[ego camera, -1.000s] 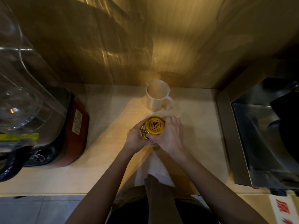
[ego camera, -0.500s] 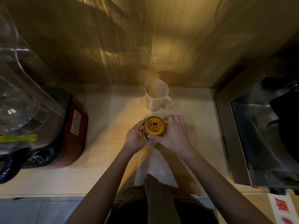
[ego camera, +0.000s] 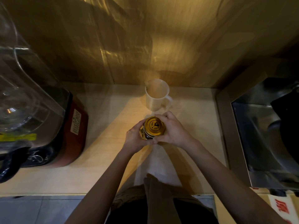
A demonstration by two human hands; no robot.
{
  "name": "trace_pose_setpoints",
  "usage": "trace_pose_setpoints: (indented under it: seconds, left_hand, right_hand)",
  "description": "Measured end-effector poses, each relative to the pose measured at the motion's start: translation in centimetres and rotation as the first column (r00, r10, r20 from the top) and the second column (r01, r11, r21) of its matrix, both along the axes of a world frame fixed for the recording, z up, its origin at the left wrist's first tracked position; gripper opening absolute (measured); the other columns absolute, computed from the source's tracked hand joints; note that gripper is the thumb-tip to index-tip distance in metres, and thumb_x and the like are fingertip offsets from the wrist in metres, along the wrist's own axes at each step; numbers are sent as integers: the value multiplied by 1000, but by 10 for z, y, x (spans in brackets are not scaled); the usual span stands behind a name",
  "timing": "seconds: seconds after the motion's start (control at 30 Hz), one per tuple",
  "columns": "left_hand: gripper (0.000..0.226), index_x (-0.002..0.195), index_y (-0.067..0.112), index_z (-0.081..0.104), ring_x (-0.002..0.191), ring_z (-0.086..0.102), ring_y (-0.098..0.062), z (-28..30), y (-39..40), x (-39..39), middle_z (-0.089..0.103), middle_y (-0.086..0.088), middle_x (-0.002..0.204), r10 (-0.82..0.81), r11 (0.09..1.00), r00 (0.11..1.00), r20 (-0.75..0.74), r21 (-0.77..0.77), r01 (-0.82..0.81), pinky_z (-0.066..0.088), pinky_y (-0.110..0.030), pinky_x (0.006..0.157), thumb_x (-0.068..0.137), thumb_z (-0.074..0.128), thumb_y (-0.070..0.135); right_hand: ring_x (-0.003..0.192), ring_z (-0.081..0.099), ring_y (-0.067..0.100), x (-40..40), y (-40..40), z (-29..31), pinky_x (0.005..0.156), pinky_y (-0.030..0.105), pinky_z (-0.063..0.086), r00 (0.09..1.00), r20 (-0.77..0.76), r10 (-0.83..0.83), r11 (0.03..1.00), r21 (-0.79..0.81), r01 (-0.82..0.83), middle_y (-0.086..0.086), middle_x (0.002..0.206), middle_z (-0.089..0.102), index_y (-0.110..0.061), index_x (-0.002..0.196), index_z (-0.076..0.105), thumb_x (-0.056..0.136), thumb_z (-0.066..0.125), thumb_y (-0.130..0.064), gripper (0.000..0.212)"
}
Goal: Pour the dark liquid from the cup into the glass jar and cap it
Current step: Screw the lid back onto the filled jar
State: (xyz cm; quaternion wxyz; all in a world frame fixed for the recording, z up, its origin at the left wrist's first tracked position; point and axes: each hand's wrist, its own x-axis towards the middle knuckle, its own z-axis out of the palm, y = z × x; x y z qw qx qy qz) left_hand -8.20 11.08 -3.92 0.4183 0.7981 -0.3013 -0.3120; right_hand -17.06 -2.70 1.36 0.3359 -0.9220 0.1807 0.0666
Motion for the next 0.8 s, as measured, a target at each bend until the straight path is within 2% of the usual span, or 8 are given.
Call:
trace_pose_setpoints:
  seconds: [0.1, 0.27, 0.4, 0.5, 0.63, 0.8]
  left_hand:
    - [100, 128, 25, 46, 107, 49, -3, 3, 0, -2, 57, 12, 116, -3, 1000, 1000, -9, 1, 3, 41, -26, 93, 39, 71, 62]
    - [98, 128, 25, 46, 110, 50, -5, 4, 0, -3, 60, 4, 124, 5, 1000, 1000, 1, 10, -5, 40, -25, 92, 40, 74, 59]
    - [100, 129, 23, 46, 114, 54, -13, 3, 0, -4, 60, 2, 126, 15, 1000, 1000, 8, 27, -15, 44, -33, 96, 39, 69, 62]
    - [99, 128, 25, 47, 115, 55, -17, 3, -1, -4, 62, 1, 124, 26, 999, 1000, -5, 36, -26, 45, -36, 97, 39, 71, 61]
    - [99, 129, 26, 46, 117, 54, -17, 1, 0, -3, 61, 2, 126, 28, 999, 1000, -11, 43, -28, 44, -35, 98, 39, 76, 57]
    - [97, 129, 26, 46, 118, 55, -18, 3, 0, -2, 61, 1, 127, 22, 999, 1000, 3, 30, -22, 43, -34, 98, 40, 67, 59]
  right_hand:
    - [113, 44, 21, 2, -5, 4, 95, 29, 40, 999, 42, -3, 1000, 18, 2, 8, 116, 45, -11, 128, 48, 55, 88, -24, 85]
    - [112, 46, 19, 2, -5, 7, 87, 18, 34, 1000, 22, -2, 1000, -3, 2, 7, 119, 45, -11, 128, 48, 55, 88, -23, 85]
    - [112, 45, 21, 6, 0, 9, 93, 28, 42, 1000, 6, -14, 1000, -12, 14, 9, 116, 46, -10, 126, 50, 52, 88, -22, 84]
    - [109, 47, 22, 7, 4, 11, 92, 33, 46, 996, -35, -78, 997, -25, 77, 9, 115, 45, -8, 125, 50, 53, 88, -23, 83]
    - [104, 52, 22, 5, 10, 9, 87, 34, 49, 984, -38, -175, 984, -38, 174, 8, 112, 46, -7, 119, 51, 54, 87, -27, 78]
    - [101, 55, 23, -7, 27, -1, 82, 35, 50, 944, -1, -329, 941, -83, 328, 7, 110, 53, -8, 110, 47, 61, 82, -40, 67]
